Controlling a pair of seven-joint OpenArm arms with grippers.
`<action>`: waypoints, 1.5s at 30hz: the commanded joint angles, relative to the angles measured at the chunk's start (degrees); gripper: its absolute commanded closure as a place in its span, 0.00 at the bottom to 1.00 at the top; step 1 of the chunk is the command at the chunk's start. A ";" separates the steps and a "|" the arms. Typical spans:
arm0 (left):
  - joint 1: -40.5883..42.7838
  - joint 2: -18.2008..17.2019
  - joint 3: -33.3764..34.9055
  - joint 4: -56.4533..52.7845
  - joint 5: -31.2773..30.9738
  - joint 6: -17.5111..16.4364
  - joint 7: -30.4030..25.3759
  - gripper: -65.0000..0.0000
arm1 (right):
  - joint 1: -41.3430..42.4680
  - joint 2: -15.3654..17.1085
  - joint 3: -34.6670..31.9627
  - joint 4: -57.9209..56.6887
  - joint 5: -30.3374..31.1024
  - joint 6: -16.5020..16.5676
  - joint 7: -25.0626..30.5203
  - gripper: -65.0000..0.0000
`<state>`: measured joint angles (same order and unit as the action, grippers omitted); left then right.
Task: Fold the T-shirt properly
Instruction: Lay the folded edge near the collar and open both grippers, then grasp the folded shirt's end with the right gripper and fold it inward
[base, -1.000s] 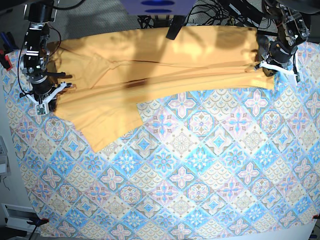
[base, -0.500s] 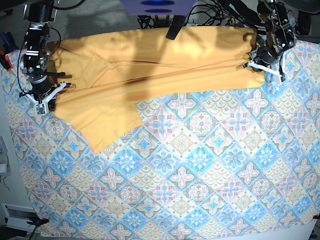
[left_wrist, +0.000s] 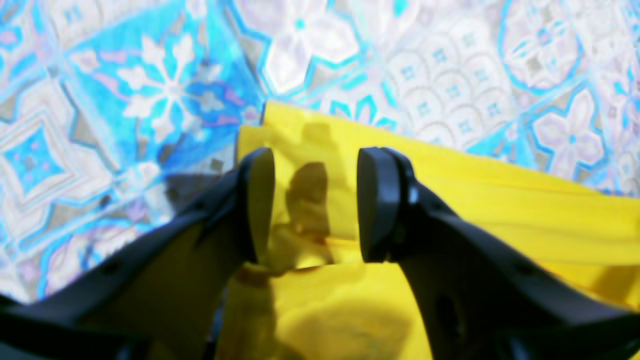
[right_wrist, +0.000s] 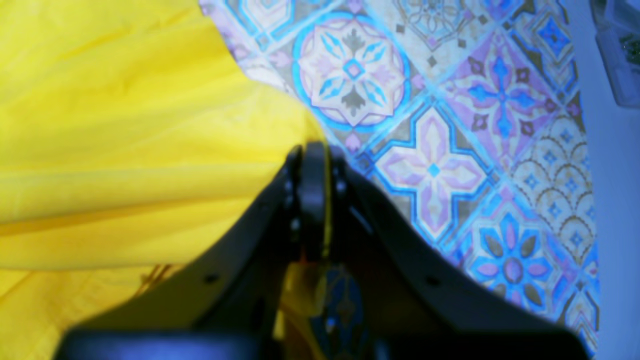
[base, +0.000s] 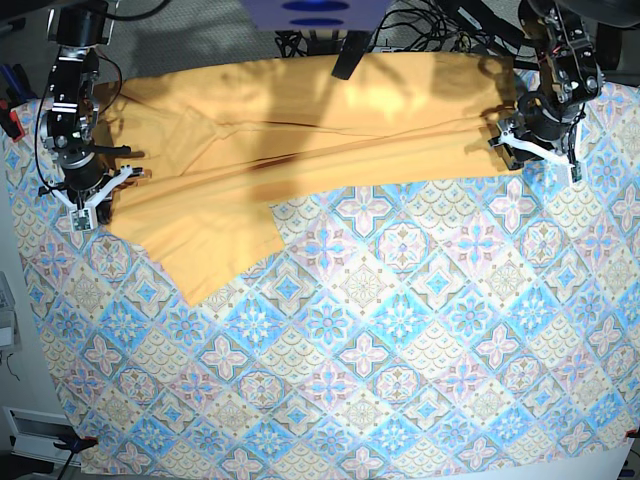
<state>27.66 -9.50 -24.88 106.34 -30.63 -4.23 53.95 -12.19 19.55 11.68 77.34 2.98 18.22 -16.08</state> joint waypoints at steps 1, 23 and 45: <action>0.25 -0.57 -0.39 0.78 -0.09 0.23 -0.37 0.58 | 0.71 1.15 0.67 0.68 0.05 -0.50 1.09 1.00; -0.98 1.54 -0.13 0.95 -0.09 0.23 -0.28 0.58 | 6.87 1.06 0.67 2.26 -0.04 -0.68 -1.81 0.84; -1.07 1.54 -0.13 0.95 -0.09 0.14 -0.28 0.58 | 25.06 1.15 -16.83 -21.21 -0.04 -0.77 -1.81 0.64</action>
<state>26.68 -7.49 -24.84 106.24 -30.37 -3.86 54.46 11.77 19.57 -5.58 55.42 2.98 17.80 -18.92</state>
